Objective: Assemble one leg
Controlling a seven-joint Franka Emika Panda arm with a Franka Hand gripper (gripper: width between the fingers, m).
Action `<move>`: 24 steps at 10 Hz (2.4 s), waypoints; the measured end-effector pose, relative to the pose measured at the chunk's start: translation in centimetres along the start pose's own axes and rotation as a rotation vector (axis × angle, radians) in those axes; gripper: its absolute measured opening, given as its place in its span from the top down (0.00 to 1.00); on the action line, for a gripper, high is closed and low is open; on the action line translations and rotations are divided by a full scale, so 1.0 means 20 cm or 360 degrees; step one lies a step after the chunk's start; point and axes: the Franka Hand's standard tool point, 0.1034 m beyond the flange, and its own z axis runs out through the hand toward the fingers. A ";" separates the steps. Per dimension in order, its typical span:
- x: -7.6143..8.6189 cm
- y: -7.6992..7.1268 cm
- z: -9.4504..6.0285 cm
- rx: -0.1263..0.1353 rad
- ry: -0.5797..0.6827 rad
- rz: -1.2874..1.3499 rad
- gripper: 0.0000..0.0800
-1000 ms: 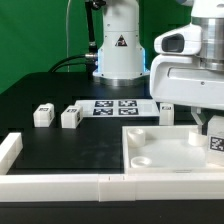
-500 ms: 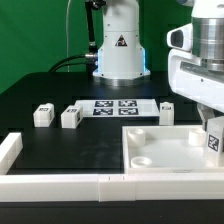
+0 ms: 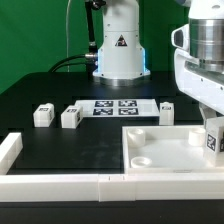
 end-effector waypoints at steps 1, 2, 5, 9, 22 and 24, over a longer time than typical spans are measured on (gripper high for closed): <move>0.00 0.00 0.00 -0.0003 0.0003 -0.0179 0.31; 0.00 0.00 0.00 -0.0004 0.0002 -0.0408 0.21; 0.00 0.00 0.00 -0.0005 0.0003 -0.1086 0.19; 0.00 0.00 0.00 -0.0023 0.0016 -0.1761 0.19; 0.03 0.01 0.00 -0.0026 0.0025 -0.1471 0.64; 0.01 0.00 0.00 -0.0020 0.0025 -0.1059 0.64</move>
Offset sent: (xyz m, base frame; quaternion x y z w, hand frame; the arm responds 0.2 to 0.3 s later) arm -0.0008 0.0040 -0.0014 0.0067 -0.0144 -0.2716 0.9623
